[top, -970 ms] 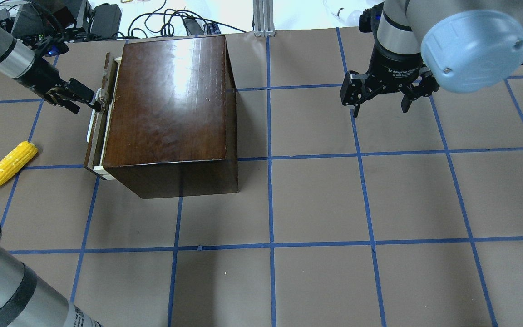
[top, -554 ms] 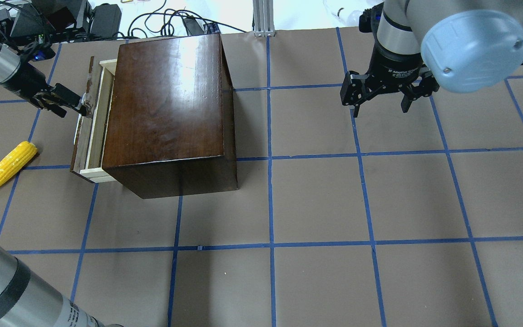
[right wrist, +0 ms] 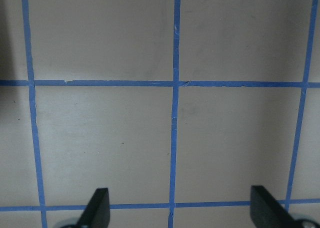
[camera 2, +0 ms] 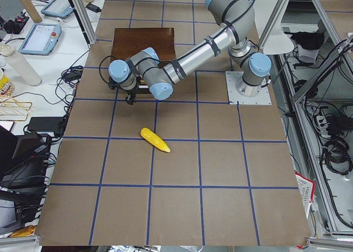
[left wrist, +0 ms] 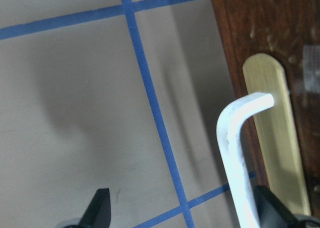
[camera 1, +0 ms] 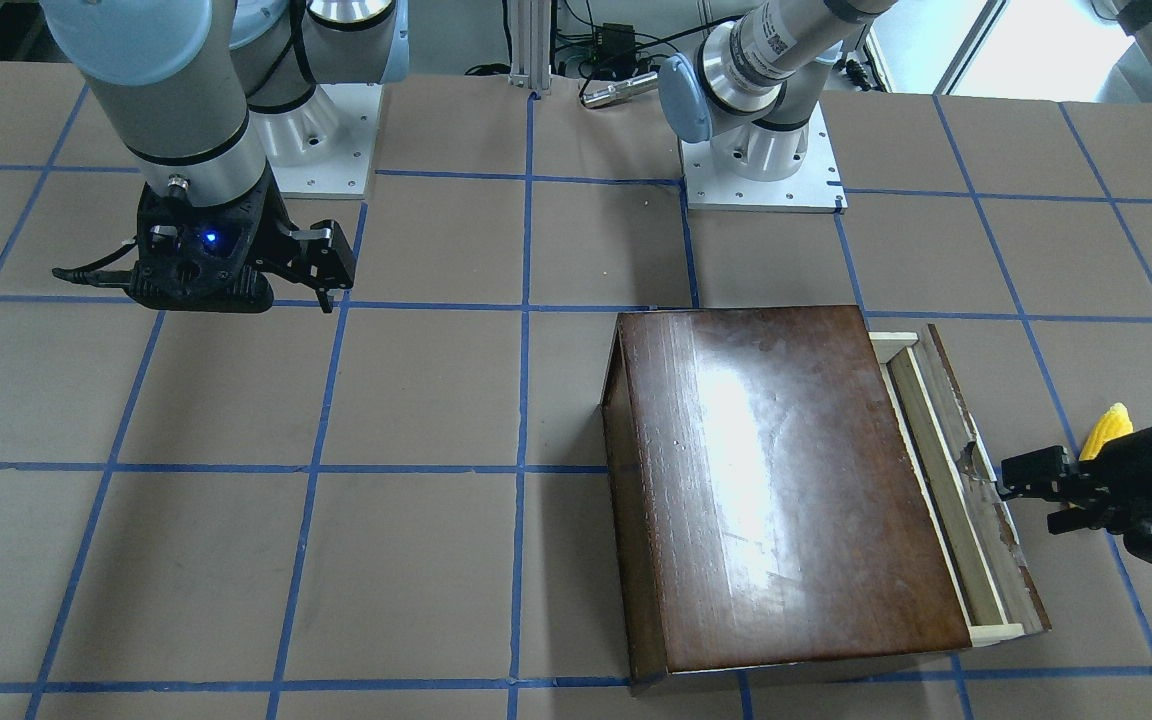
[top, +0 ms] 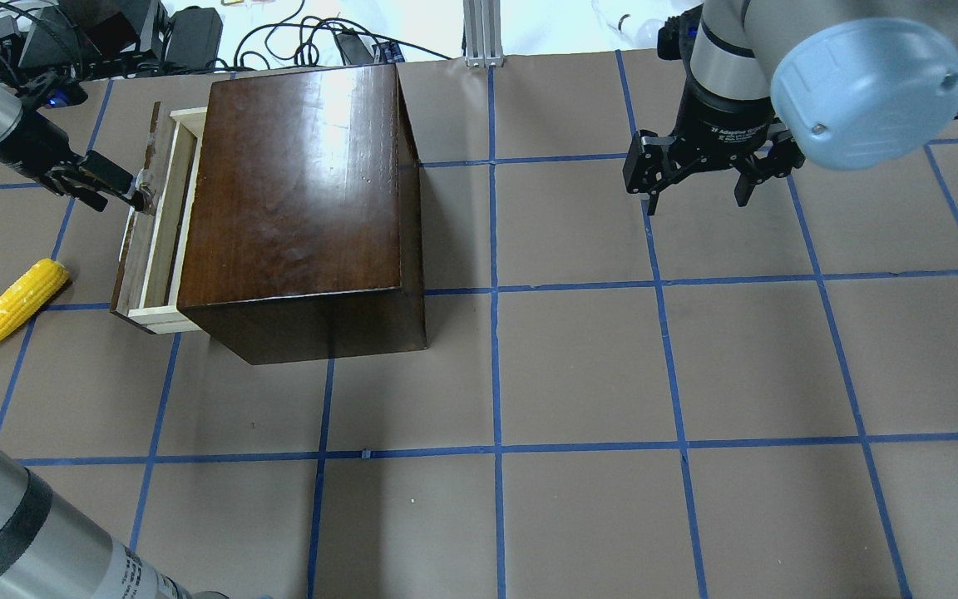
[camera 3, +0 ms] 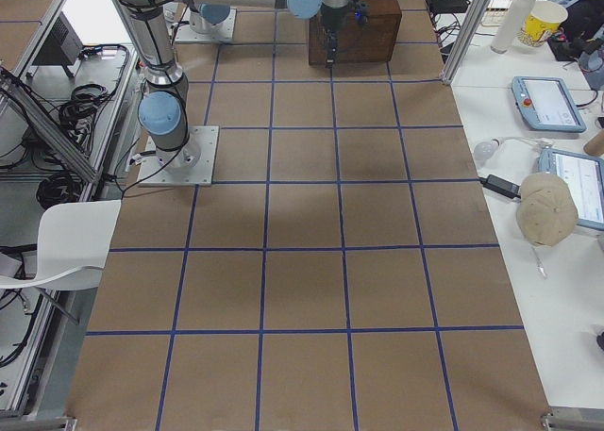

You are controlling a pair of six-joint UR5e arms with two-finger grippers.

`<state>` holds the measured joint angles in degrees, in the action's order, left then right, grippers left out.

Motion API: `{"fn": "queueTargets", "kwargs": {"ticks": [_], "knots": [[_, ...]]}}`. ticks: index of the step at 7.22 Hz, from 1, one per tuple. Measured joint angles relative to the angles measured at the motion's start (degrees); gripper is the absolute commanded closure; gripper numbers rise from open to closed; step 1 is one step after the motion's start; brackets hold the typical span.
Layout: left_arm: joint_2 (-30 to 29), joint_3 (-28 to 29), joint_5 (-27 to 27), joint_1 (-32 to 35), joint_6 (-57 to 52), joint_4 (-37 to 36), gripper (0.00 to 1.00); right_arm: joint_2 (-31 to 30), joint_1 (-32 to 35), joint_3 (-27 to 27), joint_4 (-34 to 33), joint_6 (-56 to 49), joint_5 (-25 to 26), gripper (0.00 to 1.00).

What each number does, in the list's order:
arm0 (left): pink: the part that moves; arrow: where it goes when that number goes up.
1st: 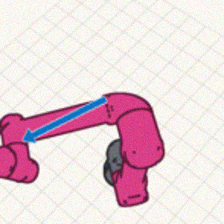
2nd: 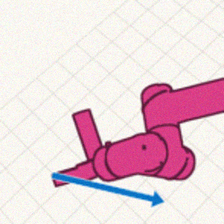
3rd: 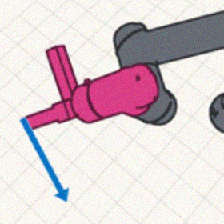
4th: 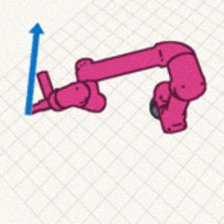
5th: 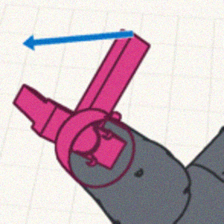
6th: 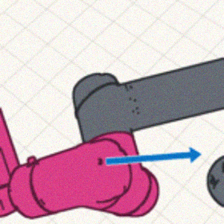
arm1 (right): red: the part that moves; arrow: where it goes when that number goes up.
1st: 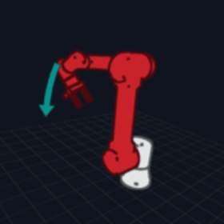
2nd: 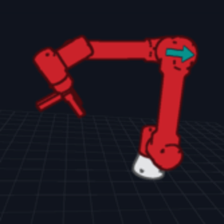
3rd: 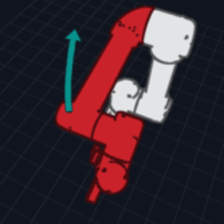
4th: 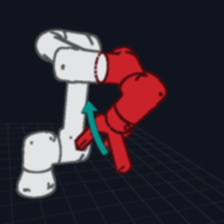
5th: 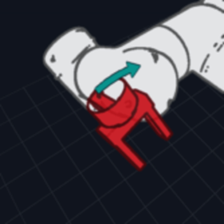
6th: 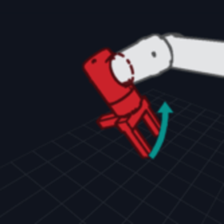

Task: Open drawer and put corn inside
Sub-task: 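Pull the drawer handle away from the cabinet with the left gripper, then release the handle and raise the left gripper away from the drawer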

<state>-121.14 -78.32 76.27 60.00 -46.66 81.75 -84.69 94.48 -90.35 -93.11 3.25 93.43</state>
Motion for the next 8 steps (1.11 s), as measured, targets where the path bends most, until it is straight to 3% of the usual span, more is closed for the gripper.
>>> {"fn": "queueTargets", "kwargs": {"ticks": [8], "knots": [[-0.1, 1.77, 2.02, -2.16, -5.02, 1.23, 0.0, 0.0, 0.0, 0.0, -0.01, 0.0, 0.0, 0.0]]}}
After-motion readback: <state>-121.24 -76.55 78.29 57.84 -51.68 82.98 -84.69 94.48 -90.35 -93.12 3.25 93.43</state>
